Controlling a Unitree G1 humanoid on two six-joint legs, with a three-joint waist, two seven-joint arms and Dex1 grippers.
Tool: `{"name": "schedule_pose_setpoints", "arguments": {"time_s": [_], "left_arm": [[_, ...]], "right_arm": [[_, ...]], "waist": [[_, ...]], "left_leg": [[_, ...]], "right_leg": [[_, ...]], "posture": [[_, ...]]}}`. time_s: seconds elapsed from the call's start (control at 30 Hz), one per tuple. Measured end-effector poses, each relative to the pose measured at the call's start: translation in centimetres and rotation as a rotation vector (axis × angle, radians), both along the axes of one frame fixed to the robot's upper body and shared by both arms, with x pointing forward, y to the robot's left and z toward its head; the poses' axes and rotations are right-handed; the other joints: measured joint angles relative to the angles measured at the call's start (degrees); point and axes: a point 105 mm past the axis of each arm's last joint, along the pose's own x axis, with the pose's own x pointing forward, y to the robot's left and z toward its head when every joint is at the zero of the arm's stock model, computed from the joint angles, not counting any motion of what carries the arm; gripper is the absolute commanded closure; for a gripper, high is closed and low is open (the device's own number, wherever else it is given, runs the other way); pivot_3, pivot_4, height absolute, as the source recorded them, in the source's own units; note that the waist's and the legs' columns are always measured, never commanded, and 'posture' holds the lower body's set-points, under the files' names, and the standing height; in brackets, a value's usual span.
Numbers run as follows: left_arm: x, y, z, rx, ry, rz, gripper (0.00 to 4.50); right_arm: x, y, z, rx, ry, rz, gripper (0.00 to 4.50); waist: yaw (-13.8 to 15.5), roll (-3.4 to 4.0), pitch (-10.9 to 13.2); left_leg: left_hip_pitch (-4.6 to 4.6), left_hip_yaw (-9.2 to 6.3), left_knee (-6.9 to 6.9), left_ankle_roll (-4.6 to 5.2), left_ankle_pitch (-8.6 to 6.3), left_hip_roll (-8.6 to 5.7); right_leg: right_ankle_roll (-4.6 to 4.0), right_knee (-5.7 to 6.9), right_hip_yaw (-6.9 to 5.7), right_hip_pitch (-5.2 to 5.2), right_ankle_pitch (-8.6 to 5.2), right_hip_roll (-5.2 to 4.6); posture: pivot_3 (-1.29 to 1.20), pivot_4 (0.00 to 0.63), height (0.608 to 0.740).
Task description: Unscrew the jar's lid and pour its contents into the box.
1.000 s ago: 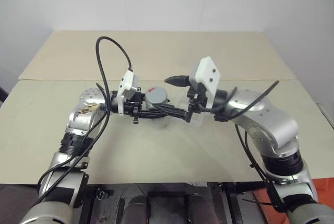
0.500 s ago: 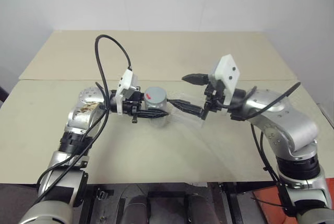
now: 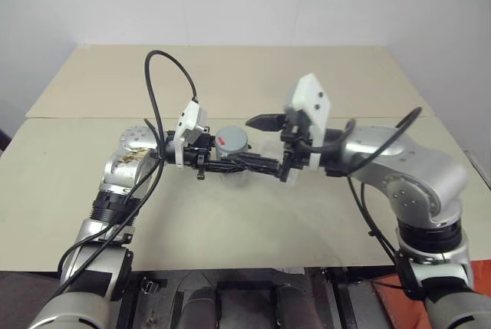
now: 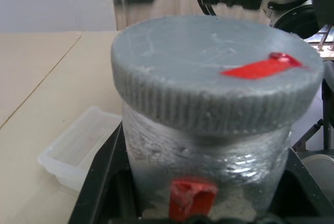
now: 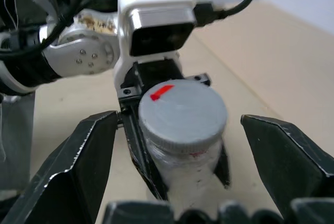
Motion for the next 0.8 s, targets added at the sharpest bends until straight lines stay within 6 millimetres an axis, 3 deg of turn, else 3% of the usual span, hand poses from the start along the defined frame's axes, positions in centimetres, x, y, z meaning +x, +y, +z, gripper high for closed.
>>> {"name": "schedule_pose_setpoints", "arguments": {"time_s": [0.27,0.8], "left_arm": [[0.0,0.0,0.0,0.001,0.001,0.001,2.54],[0.0,0.0,0.0,0.001,0.001,0.002,2.54]], "right_arm": [[0.5,1.2,0.2,-0.030,-0.004,-0.021,0.08],[1.1,1.4,0.3,-0.032,-0.007,-0.042,0.08]], "waist": [[0.06,0.00,0.00],[-0.01,0.00,0.00]], "left_leg": [[-0.01,0.00,0.00,0.00,0.00,-0.01],[-0.01,0.00,0.00,0.00,0.00,0.00]], "right_leg": [[0.00,0.02,0.00,0.01,0.00,-0.01],[0.00,0.03,-0.01,0.00,0.00,0.00]], "posture": [[0.00,0.150,0.740],[0.00,0.150,0.740]]}}
